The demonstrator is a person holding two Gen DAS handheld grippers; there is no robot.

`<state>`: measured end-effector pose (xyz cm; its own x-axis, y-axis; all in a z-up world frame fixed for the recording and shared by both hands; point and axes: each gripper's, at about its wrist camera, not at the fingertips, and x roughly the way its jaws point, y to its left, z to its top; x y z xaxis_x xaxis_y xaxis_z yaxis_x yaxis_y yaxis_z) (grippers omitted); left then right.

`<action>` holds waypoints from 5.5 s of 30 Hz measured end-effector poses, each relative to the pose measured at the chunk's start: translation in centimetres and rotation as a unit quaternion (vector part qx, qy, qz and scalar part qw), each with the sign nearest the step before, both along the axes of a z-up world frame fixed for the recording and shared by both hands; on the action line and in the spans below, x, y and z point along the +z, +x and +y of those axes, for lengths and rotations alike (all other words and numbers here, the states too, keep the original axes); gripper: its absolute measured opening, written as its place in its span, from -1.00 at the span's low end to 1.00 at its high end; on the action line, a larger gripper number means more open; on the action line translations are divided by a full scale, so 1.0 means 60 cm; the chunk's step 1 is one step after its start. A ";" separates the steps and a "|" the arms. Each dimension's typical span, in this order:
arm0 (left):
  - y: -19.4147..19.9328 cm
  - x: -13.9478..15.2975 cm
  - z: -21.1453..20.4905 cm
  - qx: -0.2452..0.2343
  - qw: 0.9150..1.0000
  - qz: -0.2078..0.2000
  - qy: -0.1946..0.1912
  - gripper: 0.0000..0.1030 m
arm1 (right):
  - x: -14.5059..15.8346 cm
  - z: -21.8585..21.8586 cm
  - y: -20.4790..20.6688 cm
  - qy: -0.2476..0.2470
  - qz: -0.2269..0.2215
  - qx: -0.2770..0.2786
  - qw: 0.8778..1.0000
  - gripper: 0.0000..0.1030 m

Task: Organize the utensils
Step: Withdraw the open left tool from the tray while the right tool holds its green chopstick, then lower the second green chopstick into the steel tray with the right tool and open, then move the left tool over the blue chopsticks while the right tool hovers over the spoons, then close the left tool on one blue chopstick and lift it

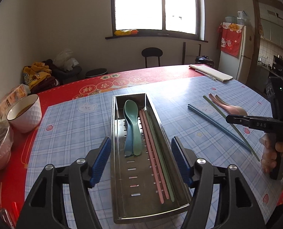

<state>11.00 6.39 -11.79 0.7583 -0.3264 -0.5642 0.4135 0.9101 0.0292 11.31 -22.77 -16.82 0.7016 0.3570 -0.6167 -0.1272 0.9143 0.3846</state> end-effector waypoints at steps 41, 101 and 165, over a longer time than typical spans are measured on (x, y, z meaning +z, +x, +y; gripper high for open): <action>-0.007 -0.019 0.121 0.070 0.989 -0.050 -0.123 0.88 | 0.030 0.238 0.127 0.144 0.138 -0.092 0.976 -0.88; -0.027 0.020 0.082 0.153 0.984 -0.042 -0.078 0.81 | 0.075 -0.117 -0.036 -0.074 -0.091 -0.019 0.993 0.25; 0.107 -0.112 -0.325 0.056 0.985 0.157 0.039 -0.51 | 0.028 -0.248 0.054 0.022 -0.077 -0.075 0.994 0.25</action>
